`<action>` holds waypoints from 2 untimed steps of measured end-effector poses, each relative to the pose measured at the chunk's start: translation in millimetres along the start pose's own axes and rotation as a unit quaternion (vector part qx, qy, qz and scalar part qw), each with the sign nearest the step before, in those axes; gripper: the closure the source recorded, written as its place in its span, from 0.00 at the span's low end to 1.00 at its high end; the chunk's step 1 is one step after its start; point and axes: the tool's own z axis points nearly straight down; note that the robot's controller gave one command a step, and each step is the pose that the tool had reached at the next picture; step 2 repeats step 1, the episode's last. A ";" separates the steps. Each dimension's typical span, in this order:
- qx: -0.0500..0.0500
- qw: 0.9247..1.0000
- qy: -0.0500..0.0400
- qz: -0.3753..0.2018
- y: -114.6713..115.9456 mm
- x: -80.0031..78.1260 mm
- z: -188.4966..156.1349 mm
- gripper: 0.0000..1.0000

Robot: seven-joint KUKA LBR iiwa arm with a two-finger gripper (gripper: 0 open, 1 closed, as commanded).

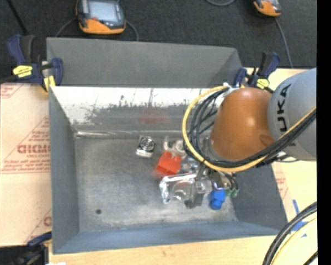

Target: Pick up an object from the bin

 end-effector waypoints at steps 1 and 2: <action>0.000 1.000 0.001 0.001 -1.3 -0.9 -25.0 1.00; 0.000 1.000 0.001 0.001 -1.3 -0.9 -25.0 1.00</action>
Offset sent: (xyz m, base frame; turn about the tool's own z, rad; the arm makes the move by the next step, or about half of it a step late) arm 0.0001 0.0000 0.0242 0.0000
